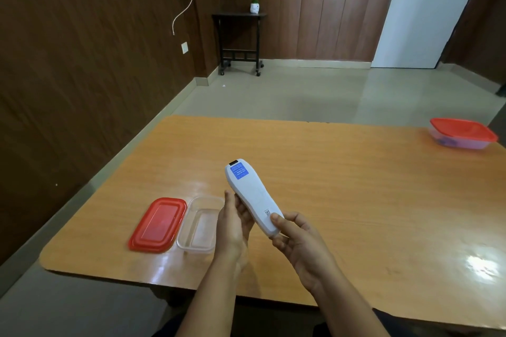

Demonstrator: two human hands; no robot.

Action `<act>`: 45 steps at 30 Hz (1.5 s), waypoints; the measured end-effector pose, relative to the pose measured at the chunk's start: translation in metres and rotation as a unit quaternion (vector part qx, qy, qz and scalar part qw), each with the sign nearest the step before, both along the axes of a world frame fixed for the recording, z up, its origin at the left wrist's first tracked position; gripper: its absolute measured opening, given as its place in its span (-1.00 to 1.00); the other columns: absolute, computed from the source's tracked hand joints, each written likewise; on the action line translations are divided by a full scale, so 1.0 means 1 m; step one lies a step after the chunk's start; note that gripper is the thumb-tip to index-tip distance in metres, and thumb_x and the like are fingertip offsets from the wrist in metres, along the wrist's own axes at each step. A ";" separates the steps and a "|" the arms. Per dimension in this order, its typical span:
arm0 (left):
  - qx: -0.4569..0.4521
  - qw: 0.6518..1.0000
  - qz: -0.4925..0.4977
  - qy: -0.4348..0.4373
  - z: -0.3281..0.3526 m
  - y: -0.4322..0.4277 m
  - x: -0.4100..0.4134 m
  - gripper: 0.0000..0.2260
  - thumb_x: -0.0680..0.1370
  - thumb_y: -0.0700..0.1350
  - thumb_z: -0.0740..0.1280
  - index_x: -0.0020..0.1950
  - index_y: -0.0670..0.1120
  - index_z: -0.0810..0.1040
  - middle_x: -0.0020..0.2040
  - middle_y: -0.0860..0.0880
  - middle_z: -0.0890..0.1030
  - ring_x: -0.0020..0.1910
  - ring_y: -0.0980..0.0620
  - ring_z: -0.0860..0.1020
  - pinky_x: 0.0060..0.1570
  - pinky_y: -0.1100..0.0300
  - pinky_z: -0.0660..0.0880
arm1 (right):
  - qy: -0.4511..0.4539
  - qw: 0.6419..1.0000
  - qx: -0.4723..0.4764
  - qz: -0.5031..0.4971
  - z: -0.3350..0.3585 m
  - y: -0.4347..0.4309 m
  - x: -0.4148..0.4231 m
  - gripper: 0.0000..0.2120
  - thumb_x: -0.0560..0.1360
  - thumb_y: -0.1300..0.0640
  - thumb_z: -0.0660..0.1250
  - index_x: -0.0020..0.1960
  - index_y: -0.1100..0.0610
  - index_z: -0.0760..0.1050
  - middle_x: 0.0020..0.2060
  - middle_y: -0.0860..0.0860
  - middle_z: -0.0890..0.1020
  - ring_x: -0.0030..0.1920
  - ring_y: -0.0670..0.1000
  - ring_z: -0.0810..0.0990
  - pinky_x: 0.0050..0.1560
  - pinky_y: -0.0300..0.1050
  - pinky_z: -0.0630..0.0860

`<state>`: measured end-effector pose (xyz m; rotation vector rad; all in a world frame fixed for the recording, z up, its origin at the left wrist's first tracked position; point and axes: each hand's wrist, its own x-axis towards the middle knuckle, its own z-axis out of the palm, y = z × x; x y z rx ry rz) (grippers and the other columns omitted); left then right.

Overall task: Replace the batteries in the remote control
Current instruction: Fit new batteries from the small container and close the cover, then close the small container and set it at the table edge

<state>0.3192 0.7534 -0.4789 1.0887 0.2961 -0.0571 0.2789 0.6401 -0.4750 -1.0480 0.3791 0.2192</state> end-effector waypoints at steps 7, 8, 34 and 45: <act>0.016 0.999 -0.028 -0.014 0.002 -0.003 -0.004 -0.70 0.65 -0.02 0.07 0.13 -0.09 0.56 -0.09 -0.02 0.72 -0.10 0.09 0.68 -0.05 0.17 0.54 | -0.114 0.938 -0.323 0.051 0.004 -0.005 -0.014 -0.57 0.43 0.05 0.43 0.24 -0.14 0.38 0.02 -0.12 0.56 -0.11 -0.08 0.60 -0.14 -0.28 0.54; 0.035 0.999 -0.028 -0.019 0.002 -0.004 -0.005 -0.71 0.65 -0.04 0.09 0.15 -0.09 0.57 -0.09 -0.02 0.71 -0.10 0.09 0.68 -0.05 0.17 0.53 | -0.146 0.911 -0.381 0.051 0.002 -0.004 -0.014 -0.54 0.42 0.04 0.43 0.26 -0.19 0.37 0.05 -0.19 0.54 -0.09 -0.11 0.59 -0.16 -0.31 0.50; 0.131 0.988 -0.071 -0.044 -0.001 -0.010 -0.009 -0.76 0.56 -0.18 0.30 0.22 -0.02 0.45 -0.05 -0.11 0.69 -0.02 -0.02 0.66 -0.05 0.23 0.57 | -0.159 0.823 -0.538 0.082 -0.004 -0.018 -0.004 -0.45 0.37 -0.01 0.41 0.26 -0.16 0.23 -0.02 -0.16 0.55 -0.11 -0.17 0.56 -0.24 -0.32 0.46; 0.244 0.968 0.029 -0.053 -0.009 0.023 0.001 -0.77 0.58 -0.18 0.26 0.23 -0.07 0.49 0.17 0.06 0.53 0.10 0.18 0.48 0.03 0.31 0.37 | -0.043 0.722 -0.675 0.142 -0.049 -0.021 0.045 -0.57 0.42 -0.07 0.32 0.20 0.11 0.39 0.12 0.06 0.38 0.17 0.09 0.35 0.03 -0.10 0.38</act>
